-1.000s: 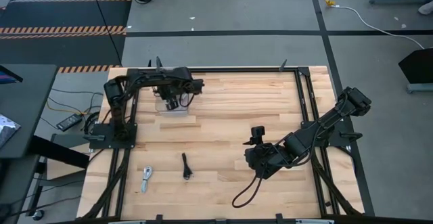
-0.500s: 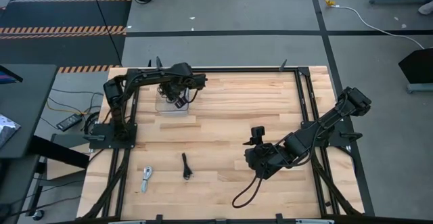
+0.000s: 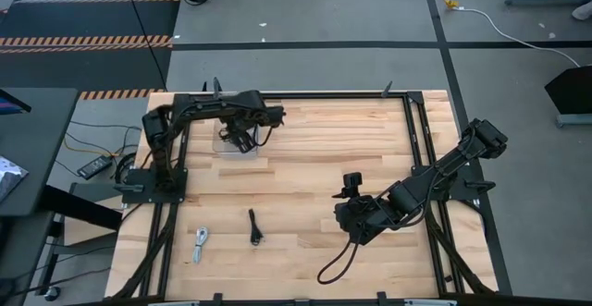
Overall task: Pick and place USB-C Cables
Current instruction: Put the black charger cable into the transparent bin
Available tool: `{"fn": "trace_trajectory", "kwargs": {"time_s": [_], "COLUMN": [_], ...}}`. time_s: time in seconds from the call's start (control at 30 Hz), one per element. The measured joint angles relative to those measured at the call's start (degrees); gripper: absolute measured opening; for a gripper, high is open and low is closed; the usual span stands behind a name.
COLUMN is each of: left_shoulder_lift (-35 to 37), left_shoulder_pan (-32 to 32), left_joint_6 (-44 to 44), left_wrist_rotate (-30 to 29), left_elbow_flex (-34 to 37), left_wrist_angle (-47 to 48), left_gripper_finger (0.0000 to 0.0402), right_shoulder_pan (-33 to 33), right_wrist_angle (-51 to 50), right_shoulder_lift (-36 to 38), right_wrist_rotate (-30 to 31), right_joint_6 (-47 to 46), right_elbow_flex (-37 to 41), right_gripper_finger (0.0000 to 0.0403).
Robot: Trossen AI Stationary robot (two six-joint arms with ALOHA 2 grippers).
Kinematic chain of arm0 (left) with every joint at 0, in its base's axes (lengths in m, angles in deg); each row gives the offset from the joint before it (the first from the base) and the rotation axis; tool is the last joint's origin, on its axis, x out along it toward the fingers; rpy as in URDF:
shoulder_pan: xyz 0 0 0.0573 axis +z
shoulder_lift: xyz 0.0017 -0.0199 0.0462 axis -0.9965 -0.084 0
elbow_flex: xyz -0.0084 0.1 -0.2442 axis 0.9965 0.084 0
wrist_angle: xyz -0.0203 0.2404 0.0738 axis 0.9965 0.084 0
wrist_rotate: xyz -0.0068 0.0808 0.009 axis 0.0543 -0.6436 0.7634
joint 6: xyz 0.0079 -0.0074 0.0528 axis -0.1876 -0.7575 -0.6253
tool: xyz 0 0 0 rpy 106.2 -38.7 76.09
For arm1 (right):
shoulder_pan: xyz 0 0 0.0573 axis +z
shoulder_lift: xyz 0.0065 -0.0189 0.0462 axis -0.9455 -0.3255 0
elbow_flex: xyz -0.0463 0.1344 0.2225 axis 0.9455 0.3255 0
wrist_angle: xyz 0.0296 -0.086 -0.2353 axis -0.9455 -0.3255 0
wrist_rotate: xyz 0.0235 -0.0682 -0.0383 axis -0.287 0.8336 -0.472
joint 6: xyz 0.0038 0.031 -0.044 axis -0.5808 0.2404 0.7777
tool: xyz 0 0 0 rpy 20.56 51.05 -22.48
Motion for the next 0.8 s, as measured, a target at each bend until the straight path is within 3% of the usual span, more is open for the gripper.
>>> {"fn": "trace_trajectory", "kwargs": {"time_s": [0.17,0.27,0.4,0.63,0.8], "left_shoulder_lift": [0.0,1.14,2.34,2.99,2.93], "left_shoulder_pan": [-2.93,-5.8,-10.77,-22.23,-32.89], "left_joint_6": [-2.82,-5.53,-6.16,-9.0,-17.28], "left_wrist_rotate": [0.1,3.44,4.94,6.28,6.55], "left_elbow_flex": [-0.21,-1.37,-6.81,-22.51,-23.73], "left_wrist_angle": [1.48,1.78,1.4,1.38,1.4], "left_gripper_finger": [0.0267,0.026,0.0254,0.0254,0.0254], "right_shoulder_pan": [0.0,0.0,-0.21,-1.09,-1.13], "right_wrist_angle": [-0.06,-0.27,-0.45,0.36,-0.24], "right_shoulder_lift": [0.0,0.0,0.02,0.07,0.07], "right_wrist_rotate": [0.0,0.0,0.07,0.21,0.45], "right_joint_6": [0.02,0.02,0.04,-0.02,-1.25], "right_elbow_flex": [0.0,0.0,0.0,3.23,5.66], "right_gripper_finger": [0.0208,0.0208,0.0208,0.0208,0.0208]}}
